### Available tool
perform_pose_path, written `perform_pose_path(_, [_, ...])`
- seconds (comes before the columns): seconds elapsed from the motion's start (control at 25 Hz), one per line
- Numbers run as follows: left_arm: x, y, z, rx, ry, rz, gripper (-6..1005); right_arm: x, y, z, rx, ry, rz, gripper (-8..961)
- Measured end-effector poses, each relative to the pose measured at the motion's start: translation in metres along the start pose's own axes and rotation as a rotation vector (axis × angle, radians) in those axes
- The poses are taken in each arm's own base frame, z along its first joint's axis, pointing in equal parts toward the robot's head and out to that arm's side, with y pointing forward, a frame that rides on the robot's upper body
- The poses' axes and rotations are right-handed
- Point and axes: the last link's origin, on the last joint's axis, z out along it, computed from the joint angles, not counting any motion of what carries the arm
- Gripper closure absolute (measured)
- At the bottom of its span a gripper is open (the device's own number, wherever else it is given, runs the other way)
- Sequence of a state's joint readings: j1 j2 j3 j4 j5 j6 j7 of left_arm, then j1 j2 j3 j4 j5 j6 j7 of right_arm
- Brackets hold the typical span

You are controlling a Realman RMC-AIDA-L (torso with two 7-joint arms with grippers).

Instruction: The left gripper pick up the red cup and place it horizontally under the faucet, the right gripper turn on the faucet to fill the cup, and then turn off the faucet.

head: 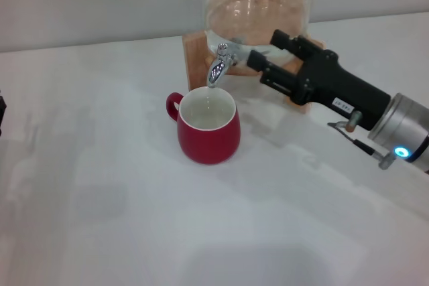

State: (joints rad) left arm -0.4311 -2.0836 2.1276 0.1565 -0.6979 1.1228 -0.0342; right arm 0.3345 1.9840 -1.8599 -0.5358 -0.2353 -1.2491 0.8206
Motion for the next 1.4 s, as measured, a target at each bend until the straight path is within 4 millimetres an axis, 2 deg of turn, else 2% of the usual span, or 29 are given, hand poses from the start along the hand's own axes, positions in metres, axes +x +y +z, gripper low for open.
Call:
perform_pose_path(0.48, [-0.001,-0.004,-0.001,0.013,-0.004,0.006,375,-0.019,-0.026,-0.021,0.096,-0.052,-0.037,177])
perform_pose_path(0.8, [-0.003,-0.008,-0.004,0.030,-0.009,0.004,375,-0.035,-0.053,-0.034,0.227,-0.108,-0.095,177])
perform_pose_path(1.4, [-0.006,-0.035,-0.012,0.198,-0.012,-0.067,375,-0.045,-0.082,-0.050,0.481,-0.156,-0.310,177])
